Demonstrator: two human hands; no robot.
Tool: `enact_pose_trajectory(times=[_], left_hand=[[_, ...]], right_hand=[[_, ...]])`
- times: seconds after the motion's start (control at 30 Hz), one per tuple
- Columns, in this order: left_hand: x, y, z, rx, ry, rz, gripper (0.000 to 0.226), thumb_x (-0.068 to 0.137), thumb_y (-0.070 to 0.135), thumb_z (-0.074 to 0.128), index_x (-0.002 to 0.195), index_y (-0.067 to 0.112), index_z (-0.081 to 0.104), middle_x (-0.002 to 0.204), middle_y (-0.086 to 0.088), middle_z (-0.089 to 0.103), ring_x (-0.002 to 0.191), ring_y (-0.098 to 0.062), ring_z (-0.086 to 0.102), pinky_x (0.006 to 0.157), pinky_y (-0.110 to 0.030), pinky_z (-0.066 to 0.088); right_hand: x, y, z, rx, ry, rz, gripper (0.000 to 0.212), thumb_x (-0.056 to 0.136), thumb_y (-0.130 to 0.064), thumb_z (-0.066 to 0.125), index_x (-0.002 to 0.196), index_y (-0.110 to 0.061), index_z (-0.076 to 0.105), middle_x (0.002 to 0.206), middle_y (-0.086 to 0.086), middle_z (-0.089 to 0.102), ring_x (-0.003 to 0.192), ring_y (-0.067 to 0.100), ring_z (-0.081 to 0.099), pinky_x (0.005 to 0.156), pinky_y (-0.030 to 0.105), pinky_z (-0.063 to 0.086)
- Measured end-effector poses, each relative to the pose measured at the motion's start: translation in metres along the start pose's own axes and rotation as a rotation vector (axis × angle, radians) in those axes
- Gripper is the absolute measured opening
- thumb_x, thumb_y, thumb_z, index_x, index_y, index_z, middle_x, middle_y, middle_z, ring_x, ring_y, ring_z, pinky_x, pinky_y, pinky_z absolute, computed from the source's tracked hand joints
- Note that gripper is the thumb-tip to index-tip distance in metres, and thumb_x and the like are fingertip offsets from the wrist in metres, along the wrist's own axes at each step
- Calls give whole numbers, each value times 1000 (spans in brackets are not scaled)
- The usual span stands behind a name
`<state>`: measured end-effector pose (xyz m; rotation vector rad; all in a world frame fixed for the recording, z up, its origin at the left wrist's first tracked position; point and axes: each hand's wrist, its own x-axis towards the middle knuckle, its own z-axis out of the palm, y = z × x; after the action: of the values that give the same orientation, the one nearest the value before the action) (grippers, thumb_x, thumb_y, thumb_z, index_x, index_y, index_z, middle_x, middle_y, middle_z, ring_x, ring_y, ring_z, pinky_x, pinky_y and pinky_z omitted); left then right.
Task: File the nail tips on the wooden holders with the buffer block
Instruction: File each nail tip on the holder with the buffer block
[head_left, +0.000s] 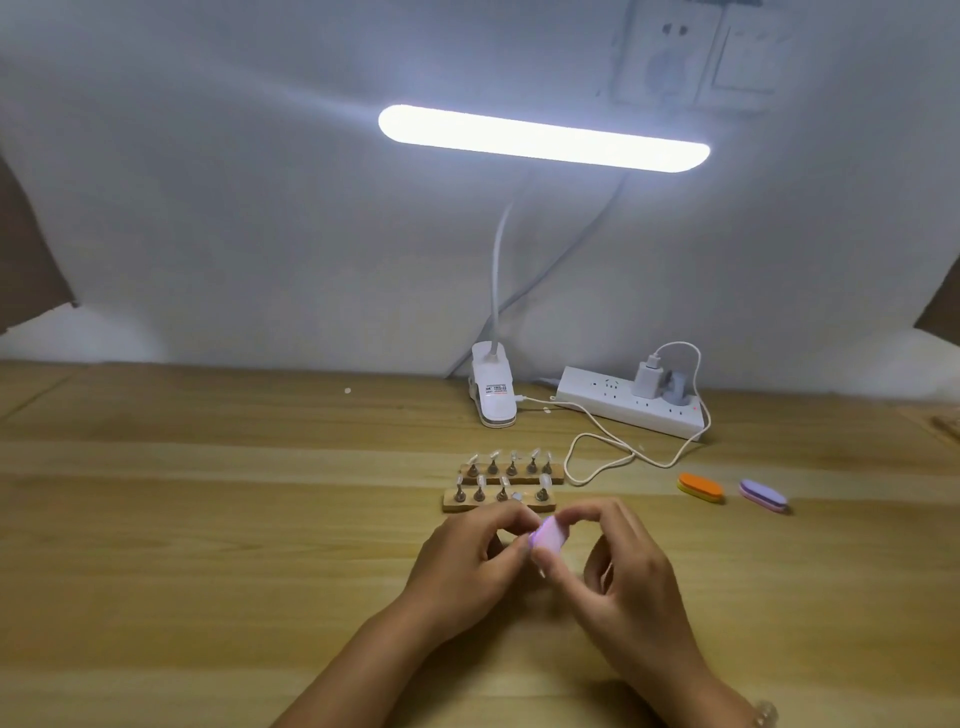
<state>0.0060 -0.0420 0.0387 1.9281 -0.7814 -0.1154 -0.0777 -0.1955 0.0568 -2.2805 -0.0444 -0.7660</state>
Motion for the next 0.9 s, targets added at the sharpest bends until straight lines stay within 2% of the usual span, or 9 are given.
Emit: enact_pose_trajectory(times=[0.13,0.2,0.27,0.33,0.4,0.53,0.67,0.83,0.9], left_hand=[[1,0,0,50,5,17,13,90,46,57,97,40,66,94,22,68,57,2,51,60,-27,39],[0,-1,1,47,3,22,16,87,49,56,96,40,66,95,22,67,57,4,52,60,-25,39],[0,-1,1,15,-1,9,20,83,50,55,95,40,66,96,21,67,58,2,54,59,-30,45],[0,-1,1,5,4,0,19,82,50,55,94,40,66,95,20,68,60,0,58,60,-34,49],[0,-1,1,16,15,7,17,84,50,56,94,40,66,94,20,68,59,0,58,60,-31,49],[0,1,0,-28,13,18,11,85,45,60,91,40,67,93,17,68,57,-4,58,56,-29,46],[-1,2,0,-15,36,25,9,87,42,60,92,39,67,94,18,68,55,-8,58,54,-28,45],[0,0,-1,-27,56,5,11,89,41,59,93,36,67,96,20,69,55,-5,50,57,-28,44],[1,0,0,-11,38,18,14,89,42,57,95,35,68,95,20,69,54,-3,49,58,-25,40]], right_hand=[[6,5,-2,16,35,102,20,79,-38,76,89,-29,60,94,-16,61,54,14,54,58,31,47],[5,5,-2,-18,27,86,20,79,-35,76,91,-29,60,95,-17,60,53,12,55,58,33,48],[1,0,-1,-36,-32,6,24,79,-35,76,95,-31,59,97,-17,58,54,11,55,55,30,48],[2,0,-1,-22,-27,29,24,78,-36,76,94,-31,59,96,-17,58,54,12,55,55,30,48],[4,3,-2,-21,25,88,23,77,-38,75,92,-31,58,94,-17,57,54,13,54,57,32,48],[1,-1,-1,-50,-31,-3,26,78,-47,70,94,-32,56,96,-17,57,54,10,54,55,27,47],[5,7,-3,-29,39,103,23,75,-42,73,87,-31,57,92,-16,60,50,14,51,55,34,47],[4,11,-5,37,104,139,25,76,-33,80,87,-31,58,90,-15,61,49,14,53,54,26,45],[1,6,-3,44,40,62,26,77,-37,80,89,-31,58,92,-14,61,51,12,54,53,19,42]])
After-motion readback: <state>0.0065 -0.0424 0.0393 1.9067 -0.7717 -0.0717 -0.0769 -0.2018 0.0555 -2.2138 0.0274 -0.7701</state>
